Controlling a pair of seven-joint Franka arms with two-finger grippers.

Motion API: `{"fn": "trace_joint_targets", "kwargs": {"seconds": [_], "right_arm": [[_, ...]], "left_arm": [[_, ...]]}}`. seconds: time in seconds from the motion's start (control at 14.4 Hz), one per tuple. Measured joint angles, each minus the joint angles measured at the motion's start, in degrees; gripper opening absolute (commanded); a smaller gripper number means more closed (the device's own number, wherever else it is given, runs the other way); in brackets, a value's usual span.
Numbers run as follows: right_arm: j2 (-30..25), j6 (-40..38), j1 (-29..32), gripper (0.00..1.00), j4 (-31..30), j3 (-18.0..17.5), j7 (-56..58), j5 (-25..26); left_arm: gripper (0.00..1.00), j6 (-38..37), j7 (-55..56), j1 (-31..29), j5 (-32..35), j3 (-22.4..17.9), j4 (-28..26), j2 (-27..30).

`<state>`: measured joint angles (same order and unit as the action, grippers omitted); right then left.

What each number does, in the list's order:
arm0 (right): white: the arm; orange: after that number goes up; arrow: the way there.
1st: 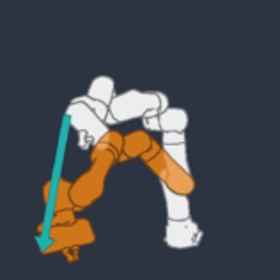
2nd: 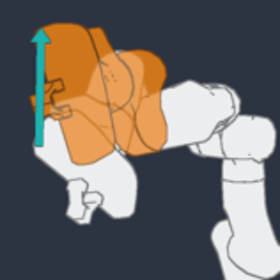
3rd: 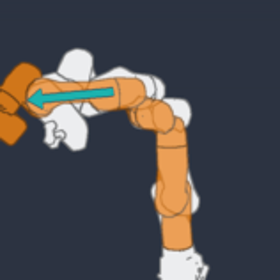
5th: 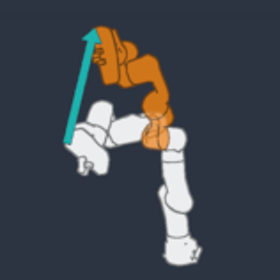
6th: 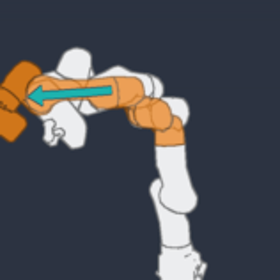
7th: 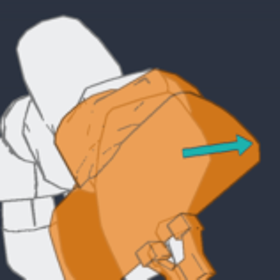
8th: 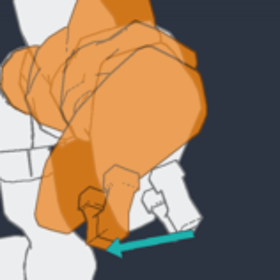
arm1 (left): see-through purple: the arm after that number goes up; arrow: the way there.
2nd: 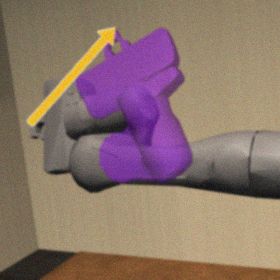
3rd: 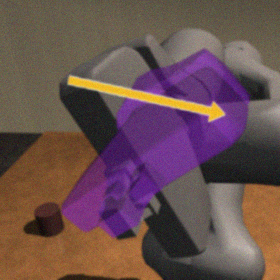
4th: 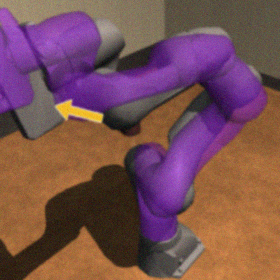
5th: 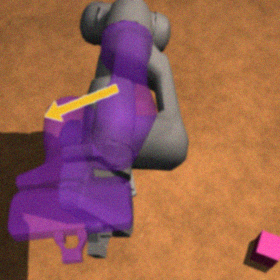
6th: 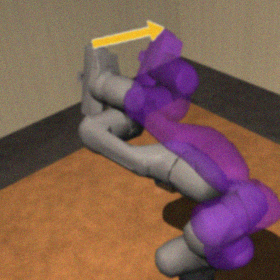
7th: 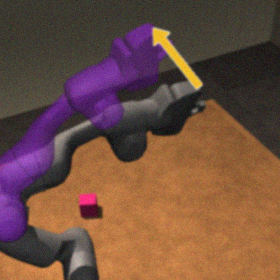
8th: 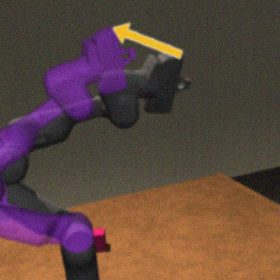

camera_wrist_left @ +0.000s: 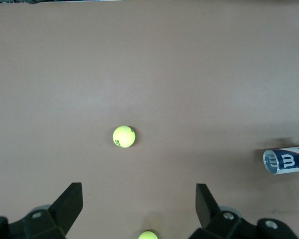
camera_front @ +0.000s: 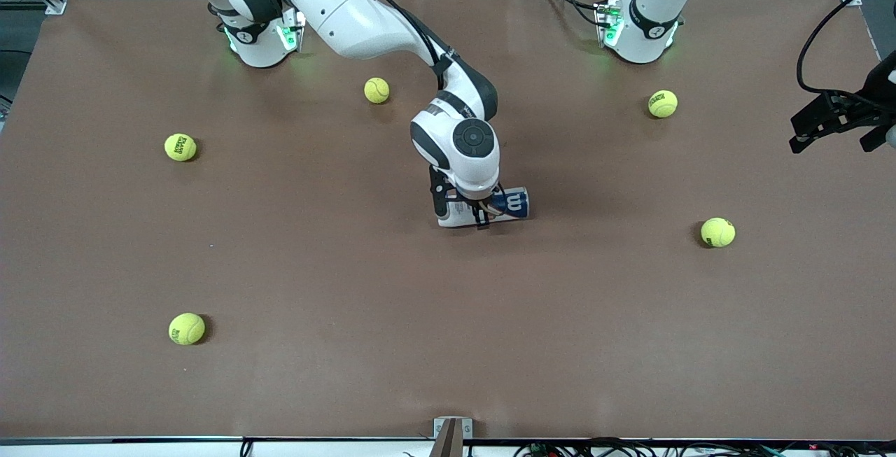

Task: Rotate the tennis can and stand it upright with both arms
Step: 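Set the can down lying with the right gripper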

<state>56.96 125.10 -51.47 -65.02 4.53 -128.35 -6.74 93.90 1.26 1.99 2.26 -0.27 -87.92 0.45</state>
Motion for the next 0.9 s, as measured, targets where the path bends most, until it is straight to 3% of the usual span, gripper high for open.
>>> {"fn": "trace_joint_targets", "kwargs": {"seconds": [0.9], "right_arm": [[0.3, -6.2, 0.0, 1.0, 4.8, 1.0, -0.8, 0.0]], "left_arm": [[1.0, -2.5, 0.0, 0.5, 0.0, 0.3, 0.0, 0.0]]}}
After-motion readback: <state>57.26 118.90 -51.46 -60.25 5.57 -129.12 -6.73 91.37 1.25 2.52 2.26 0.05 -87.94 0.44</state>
